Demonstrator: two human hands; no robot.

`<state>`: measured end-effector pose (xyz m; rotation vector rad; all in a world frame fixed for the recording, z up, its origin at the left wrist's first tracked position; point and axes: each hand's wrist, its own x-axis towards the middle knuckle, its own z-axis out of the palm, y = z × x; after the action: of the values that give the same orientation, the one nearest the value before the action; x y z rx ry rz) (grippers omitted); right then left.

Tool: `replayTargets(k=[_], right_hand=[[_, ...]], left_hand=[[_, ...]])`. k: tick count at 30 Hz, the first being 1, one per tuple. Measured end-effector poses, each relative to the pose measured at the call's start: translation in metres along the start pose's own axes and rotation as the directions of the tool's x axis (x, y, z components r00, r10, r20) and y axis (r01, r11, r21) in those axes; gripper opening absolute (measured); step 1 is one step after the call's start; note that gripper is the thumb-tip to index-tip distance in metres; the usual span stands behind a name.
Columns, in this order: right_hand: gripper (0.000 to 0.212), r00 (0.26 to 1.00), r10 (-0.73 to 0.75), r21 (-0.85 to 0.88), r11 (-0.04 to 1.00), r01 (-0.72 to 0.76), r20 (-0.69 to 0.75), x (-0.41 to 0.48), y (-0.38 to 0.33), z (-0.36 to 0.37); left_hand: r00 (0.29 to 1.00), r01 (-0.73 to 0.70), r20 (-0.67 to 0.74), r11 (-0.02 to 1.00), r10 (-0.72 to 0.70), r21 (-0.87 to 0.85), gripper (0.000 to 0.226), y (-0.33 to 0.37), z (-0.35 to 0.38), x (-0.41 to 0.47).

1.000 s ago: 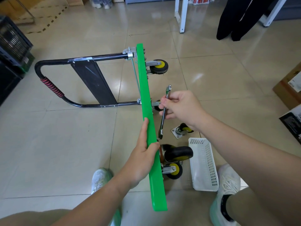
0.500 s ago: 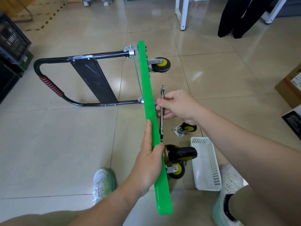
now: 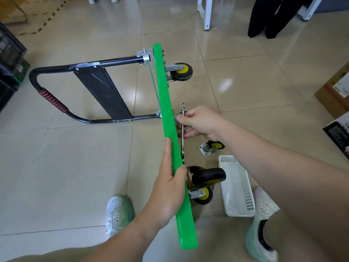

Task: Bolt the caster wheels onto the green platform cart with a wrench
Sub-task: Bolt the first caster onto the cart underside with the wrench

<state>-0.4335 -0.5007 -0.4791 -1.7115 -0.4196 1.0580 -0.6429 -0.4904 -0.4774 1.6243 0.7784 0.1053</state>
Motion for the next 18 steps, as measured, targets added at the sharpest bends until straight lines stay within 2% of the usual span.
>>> replayTargets(k=[11, 18], right_hand=[[0.030, 0.998, 0.058, -0.007, 0.998, -0.058, 0.002, 0.002, 0.013, 0.010], [0.018, 1.000, 0.028, -0.018, 0.999, -0.028, -0.013, -0.002, 0.011, 0.007]], left_hand=[[1.000, -0.009, -0.013, 0.999, 0.010, 0.034, 0.077, -0.001, -0.002, 0.001], [0.998, -0.060, 0.003, 0.995, 0.060, 0.081, 0.074, -0.004, -0.003, 0.003]])
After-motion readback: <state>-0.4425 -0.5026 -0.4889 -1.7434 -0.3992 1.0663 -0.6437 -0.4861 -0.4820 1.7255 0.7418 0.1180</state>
